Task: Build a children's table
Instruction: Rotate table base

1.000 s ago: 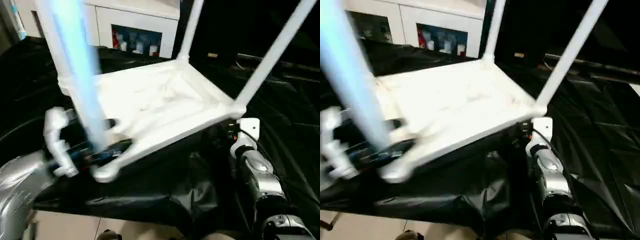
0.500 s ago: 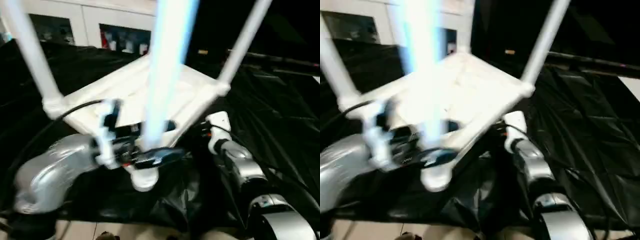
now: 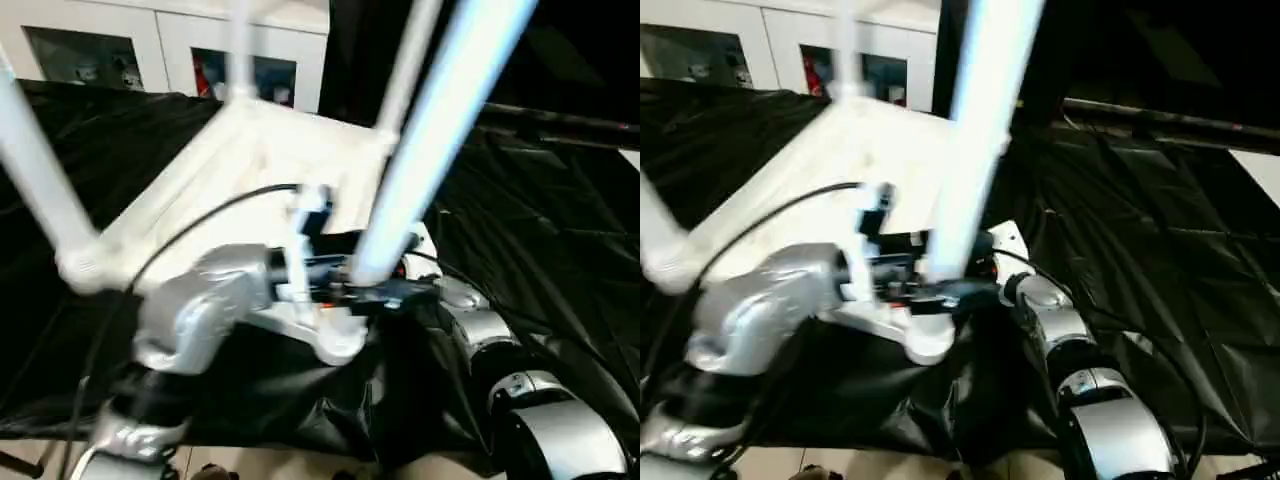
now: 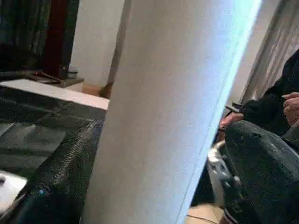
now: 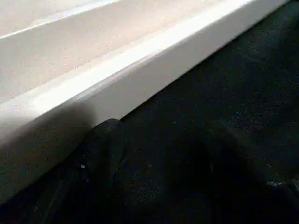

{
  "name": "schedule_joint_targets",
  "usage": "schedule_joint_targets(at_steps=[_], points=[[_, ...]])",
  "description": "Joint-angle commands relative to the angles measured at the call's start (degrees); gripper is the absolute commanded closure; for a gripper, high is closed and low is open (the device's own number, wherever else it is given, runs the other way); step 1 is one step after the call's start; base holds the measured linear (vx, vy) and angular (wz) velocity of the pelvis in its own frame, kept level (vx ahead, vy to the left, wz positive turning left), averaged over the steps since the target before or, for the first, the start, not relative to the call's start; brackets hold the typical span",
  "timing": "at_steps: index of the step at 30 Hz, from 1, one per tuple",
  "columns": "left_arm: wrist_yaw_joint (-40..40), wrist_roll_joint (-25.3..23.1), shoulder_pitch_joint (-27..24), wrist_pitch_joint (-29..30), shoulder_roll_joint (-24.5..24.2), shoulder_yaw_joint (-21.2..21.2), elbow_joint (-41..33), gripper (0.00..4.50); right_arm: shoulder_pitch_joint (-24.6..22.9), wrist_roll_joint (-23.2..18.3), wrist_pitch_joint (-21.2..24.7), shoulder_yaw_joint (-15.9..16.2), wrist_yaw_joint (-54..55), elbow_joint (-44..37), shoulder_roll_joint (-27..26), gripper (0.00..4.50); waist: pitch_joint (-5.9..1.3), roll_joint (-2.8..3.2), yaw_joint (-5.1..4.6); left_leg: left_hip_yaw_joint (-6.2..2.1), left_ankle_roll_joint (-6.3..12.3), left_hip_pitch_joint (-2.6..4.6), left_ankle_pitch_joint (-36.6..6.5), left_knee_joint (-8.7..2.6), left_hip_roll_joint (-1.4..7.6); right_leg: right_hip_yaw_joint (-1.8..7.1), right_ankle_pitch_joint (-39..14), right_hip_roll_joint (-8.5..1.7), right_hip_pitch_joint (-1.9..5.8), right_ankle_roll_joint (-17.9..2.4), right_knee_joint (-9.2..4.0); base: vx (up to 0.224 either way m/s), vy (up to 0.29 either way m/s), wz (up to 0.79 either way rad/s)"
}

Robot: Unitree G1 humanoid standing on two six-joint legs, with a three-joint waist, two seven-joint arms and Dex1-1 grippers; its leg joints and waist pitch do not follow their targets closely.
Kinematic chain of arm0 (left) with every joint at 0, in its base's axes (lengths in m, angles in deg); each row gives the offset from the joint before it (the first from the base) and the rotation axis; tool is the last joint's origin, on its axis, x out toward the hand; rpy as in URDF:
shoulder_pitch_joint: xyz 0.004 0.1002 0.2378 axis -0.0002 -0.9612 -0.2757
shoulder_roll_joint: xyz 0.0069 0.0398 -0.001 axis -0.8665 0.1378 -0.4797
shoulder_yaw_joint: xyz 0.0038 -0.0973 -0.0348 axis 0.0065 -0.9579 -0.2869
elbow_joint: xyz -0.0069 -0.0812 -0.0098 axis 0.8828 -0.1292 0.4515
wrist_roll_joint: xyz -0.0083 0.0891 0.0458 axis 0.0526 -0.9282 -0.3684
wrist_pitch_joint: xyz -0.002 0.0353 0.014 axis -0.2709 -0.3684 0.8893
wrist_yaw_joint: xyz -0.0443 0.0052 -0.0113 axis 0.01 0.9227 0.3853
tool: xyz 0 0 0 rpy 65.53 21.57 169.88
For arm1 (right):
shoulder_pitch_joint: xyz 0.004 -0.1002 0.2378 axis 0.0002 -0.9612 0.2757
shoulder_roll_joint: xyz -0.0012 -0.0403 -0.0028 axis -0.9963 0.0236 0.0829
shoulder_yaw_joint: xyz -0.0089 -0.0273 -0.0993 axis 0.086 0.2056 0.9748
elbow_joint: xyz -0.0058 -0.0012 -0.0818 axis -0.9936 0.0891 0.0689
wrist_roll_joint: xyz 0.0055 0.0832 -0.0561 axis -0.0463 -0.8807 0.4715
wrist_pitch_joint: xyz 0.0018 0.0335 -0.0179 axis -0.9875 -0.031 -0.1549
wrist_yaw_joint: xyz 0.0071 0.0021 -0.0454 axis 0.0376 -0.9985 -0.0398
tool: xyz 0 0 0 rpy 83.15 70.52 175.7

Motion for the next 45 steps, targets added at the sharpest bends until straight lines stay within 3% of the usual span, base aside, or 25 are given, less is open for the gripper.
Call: schedule_joint_targets(at_steps=[1, 6, 7, 8, 9, 12, 13, 15, 19, 23, 25, 28, 30, 33, 37, 45], points=[[0.27, -3.36, 3.0, -4.1, 3.11, 3.77, 3.82, 0.05, 1.47, -0.79, -2.08, 1.28, -5.05, -0.52, -2.14, 1.42, -4.83, 1.07, 0.32, -0.4, -1.24, 0.85, -12.68, -3.75, 0.87, 1.79, -9.87, -2.46, 3.24, -11.77, -3.8, 0.0, 0.0, 0.0], [4.95, -8.92, 5.64, -9.9, 4.31, 3.65, 10.46, 0.05, 0.77, 0.29, -3.25, 1.8, -4.84, -0.76, -1.83, 1.42, -4.9, 0.92, 0.32, -0.46, 0.01, 0.89, -12.28, -3.62, 0.95, 1.78, -9.36, -2.67, 3.27, -12.42, -4.01, 0.0, 0.0, 0.0], [6.82, -10.84, 6.51, -11.67, 4.1, 3.44, 12.79, 0.05, 0.89, 0.52, -3.79, 1.5, -3.56, -0.36, -1.59, 1.42, -4.92, 2.16, 0.4, -0.56, -0.19, 1.04, -12.31, -3.62, 0.89, 1.79, -8.88, -2.65, 3.23, -12.67, -3.83, 0.0, 0.0, 0.0], [7.46, -11.53, 6.79, -12.39, 3.98, 3.33, 13.64, 0.05, 0.97, 0.44, -3.86, 1.24, -3.13, -0.2, -1.51, 1.42, -4.99, 1.54, 0.27, -0.46, 0.06, 1.14, -12.2, -3.55, 0.96, 1.76, -7.89, -2.54, 3.19, -13.05, -3.9, 0.0, 0.0, 0.0], [8.35, -12.96, 7.22, -13.83, 3.6, 3.2, 15.16, 0.05, 1.16, 0.56, -4.05, 0.83, -1.82, 0.08, -1.25, 1.42, -4.88, 1.32, 0.29, -0.47, 0.25, 0.92, -12.48, -3.63, 0.9, 1.72, -8.24, -2.55, 3.35, -13.31, -3.93, 0.0, 0.0, 0.0], [9.31, -15.76, 7.85, -16.23, 2.01, 3.08, 17.97, 0.05, 1.51, 0.45, -4.48, -0.43, 0.53, 0.38, -0.4, 1.42, -4.92, 1.5, 0.38, -0.44, 0.14, 1.26, -13.65, -3.61, 0.9, 1.73, -10.95, -2.57, 3.09, -12.74, -4.21, 0.0, 0.0, 0.0], [9.09, -17.53, 7.59, -17.01, 0.17, 3.35, 18.61, 0.05, 1.15, -0.32, -4.37, -1.48, -0.15, -0.62, 0.65, 1.42, -4.83, 1.14, 0.42, -0.44, 0.08, 1.23, -14.13, -3.65, 0.93, 1.67, -12.11, -2.58, 3.09, -12.61, -4.27, 0.0, 0.0, 0.0], [9.16, -19.68, 7.04, -18.83, -1.53, 3.87, 19.1, 0.05, 0.58, -0.86, -4.36, -2.19, -1.1, -1.75, 1.92, 1.42, -4.77, 1.52, 0.76, -0.53, -0.02, 1.33, -14.63, -3.72, 1.04, 1.69, -13.46, -2.61, 2.96, -11.95, -4.34, 0.0, 0.0, 0.0], [8.59, -21.07, 5.12, -18.76, -4.3, 4.45, 19.34, 0.05, -1.24, -2.32, -3.61, -3.29, -3.75, -5.16, 4.56, 1.42, -4.74, 1.44, 0.97, -0.44, -0.37, 1.37, -14.78, -3.76, 1.03, 1.69, -13.63, -2.52, 2.84, -11.56, -4.33, 0.0, 0.0, 0.0], [6.9, -22.64, 1.13, -17.4, -8.08, 6.48, 16.19, 0.05, -5.3, -2.5, 0.01, -1.83, -10.92, -12.56, 9.75, 1.42, -4.96, 1.46, 1.46, -0.5, 0.27, 1.19, -12.94, -3.67, 1.1, 1.7, -11.21, -2.55, 3.1, -11.72, -3.99, 0.0, 0.0, 0.0], [5.15, -22.85, 0.11, -16.0, -9.57, 7.65, 15.36, 0.39, -7.18, -2.5, 0.94, -0.8, -14.99, -15.88, 12.05, 1.42, -4.87, 1.44, 1.63, -0.39, 0.42, 1.15, -12.83, -3.69, 0.96, 1.69, -11.68, -2.52, 3.0, -11.95, -4.16, 0.0, 0.0, 0.0], [3.93, -24.76, -0.75, -14.41, -11.62, 9.62, 15.15, 0.43, -10.09, -2.98, 2.57, 0.86, -22.16, -21.46, 15.69, 1.42, -4.75, 1.66, 1.93, -0.47, 0.5, 1.3, -14.4, -3.78, 1.12, 1.72, -13.65, -2.57, 2.87, -11.76, -4.41, 0.0, 0.0, 0.0], [3.45, -26.71, -0.77, -15.05, -12.72, 11.0, 16.3, 0.75, -12.71, -4.8, 3.87, 2.13, -28.64, -27.27, 19.01, 1.42, -4.5, 2.01, 2.02, -0.65, 0.34, 1.35, -16.48, -3.96, 1.15, 1.72, -16.66, -2.67, 2.75, -10.9, -4.84, 0.0, 0.0, 0.0], [2.65, -27.89, -0.67, -16.06, -13.59, 11.78, 17.5, 0.83, -15.77, -7.87, 7.8, 3.08, -35.74, -34.79, 23.26, 1.42, -4.41, 1.9, 2.24, -0.72, 1.13, 1.35, -17.46, -4.0, 1.06, 1.73, -18.37, -2.52, 2.89, -9.88, -5.18, 0.0, 0.0, 0.0], [1.65, -27.85, -0.27, -14.2, -14.23, 12.35, 17.16, 1.23, -17.27, -9.3, 10.64, 3.3, -39.32, -38.54, 26.05, 1.42, -4.46, 2.16, 2.23, -0.91, 0.8, 1.11, -17.03, -3.98, 1.09, 1.59, -20.34, -2.81, 2.78, -9.99, -5.26, 0.0, 0.0, 0.0], [1.42, -29.73, 0.3, -10.88, -14.68, 13.41, 17.24, 1.96, -19.47, -11.14, 16.59, 3.4, -42.22, -45.41, 28.86, 1.42, -4.4, 2.03, 2.1, -1.03, 0.7, 1.15, -17.76, -4.0, 1.07, 1.43, -22.88, -2.75, 2.64, -9.19, -5.62, 0.0, 0.0, 0.0]])
